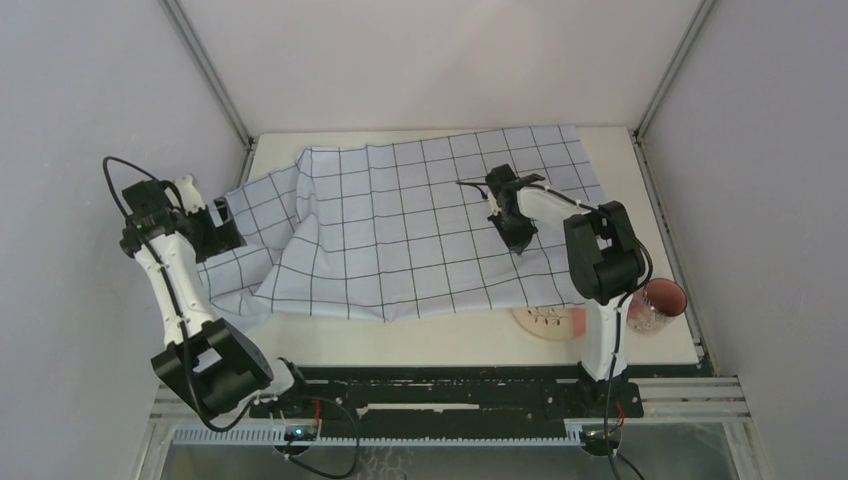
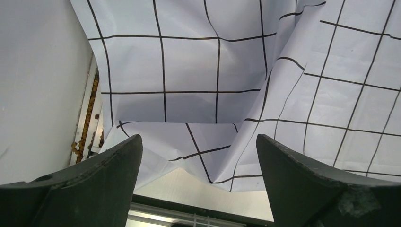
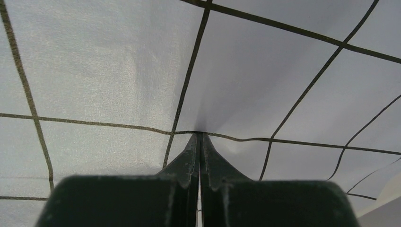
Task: Set the dinner table for one person
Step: Flatten out the napkin at the center of the board.
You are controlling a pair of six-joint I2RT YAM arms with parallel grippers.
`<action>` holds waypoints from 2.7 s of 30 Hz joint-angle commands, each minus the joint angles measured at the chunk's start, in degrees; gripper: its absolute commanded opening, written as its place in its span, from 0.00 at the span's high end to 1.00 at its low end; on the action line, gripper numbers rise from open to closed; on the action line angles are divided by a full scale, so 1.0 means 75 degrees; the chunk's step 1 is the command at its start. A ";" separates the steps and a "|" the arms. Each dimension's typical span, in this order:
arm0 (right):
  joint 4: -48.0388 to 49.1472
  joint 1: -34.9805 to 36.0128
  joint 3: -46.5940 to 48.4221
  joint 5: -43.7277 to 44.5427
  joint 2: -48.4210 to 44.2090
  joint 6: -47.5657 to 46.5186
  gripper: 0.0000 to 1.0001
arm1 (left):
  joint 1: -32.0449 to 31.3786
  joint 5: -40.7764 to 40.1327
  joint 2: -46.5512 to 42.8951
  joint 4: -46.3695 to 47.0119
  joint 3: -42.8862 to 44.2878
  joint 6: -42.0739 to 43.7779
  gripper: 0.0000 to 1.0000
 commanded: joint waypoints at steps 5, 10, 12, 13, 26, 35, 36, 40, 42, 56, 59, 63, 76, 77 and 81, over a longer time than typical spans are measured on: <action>0.1003 -0.0047 -0.0674 -0.0510 -0.0756 -0.0265 1.00 | -0.0124 -0.0457 -0.1121 0.1674 -0.1099 -0.0276 0.05; 0.0990 -0.0605 -0.0891 -0.0490 -0.0993 -0.0332 1.00 | -0.0147 -0.0536 -0.1259 0.1936 -0.1381 -0.0223 0.05; 0.0965 -0.0899 -0.0950 -0.0440 -0.1100 -0.0394 1.00 | -0.0150 -0.0555 -0.1224 0.1905 -0.1367 -0.0192 0.05; 0.0931 -0.1030 -0.0960 -0.0350 -0.1134 -0.0417 1.00 | -0.0151 -0.0559 -0.1205 0.1870 -0.1346 -0.0185 0.05; 0.1140 -0.1872 -0.1453 0.0328 -0.1473 -0.0928 1.00 | -0.0261 -0.0716 -0.1406 0.1801 -0.1332 -0.0059 0.05; 0.1267 -0.2711 -0.1876 0.0129 -0.1963 -0.1190 1.00 | -0.0270 -0.0776 -0.1343 0.1841 -0.1512 0.0017 0.05; 0.1251 -0.2817 -0.1937 0.0085 -0.1998 -0.1217 1.00 | -0.0279 -0.0770 -0.1345 0.1841 -0.1491 0.0014 0.05; 0.1429 -0.3176 -0.2130 -0.0329 -0.2461 -0.1337 1.00 | -0.0293 -0.0719 -0.1386 0.1819 -0.1409 -0.0014 0.05; 0.1720 -0.3275 -0.2149 -0.0459 -0.2812 -0.1372 0.93 | -0.0296 -0.0711 -0.1370 0.1838 -0.1395 -0.0052 0.05; 0.2444 -0.4276 0.0061 -0.0922 -0.2257 -0.0978 0.39 | -0.0708 -0.1093 -0.1282 0.2280 -0.1740 -0.0141 0.05; 0.1184 -0.4452 0.1520 -0.1459 -0.1155 -0.0543 0.36 | -0.0733 -0.1057 -0.1189 0.2368 -0.1765 -0.0150 0.04; -0.0139 -0.4515 0.3251 -0.2099 0.0222 -0.0428 0.32 | -0.0742 -0.0995 -0.1116 0.2363 -0.1763 -0.0107 0.04; -0.1399 -0.4048 0.5127 -0.1136 0.1891 -0.0880 0.30 | -0.0750 -0.0848 -0.1342 0.2292 -0.1981 0.0063 0.04; -0.1329 -0.3998 0.5075 -0.0860 0.1900 -0.0904 0.30 | -0.0740 -0.0867 -0.1352 0.2273 -0.1991 0.0061 0.04; -0.0861 -0.3834 0.4729 0.0363 0.1871 -0.1105 0.30 | -0.0739 -0.0806 -0.1407 0.2061 -0.1971 0.0118 0.03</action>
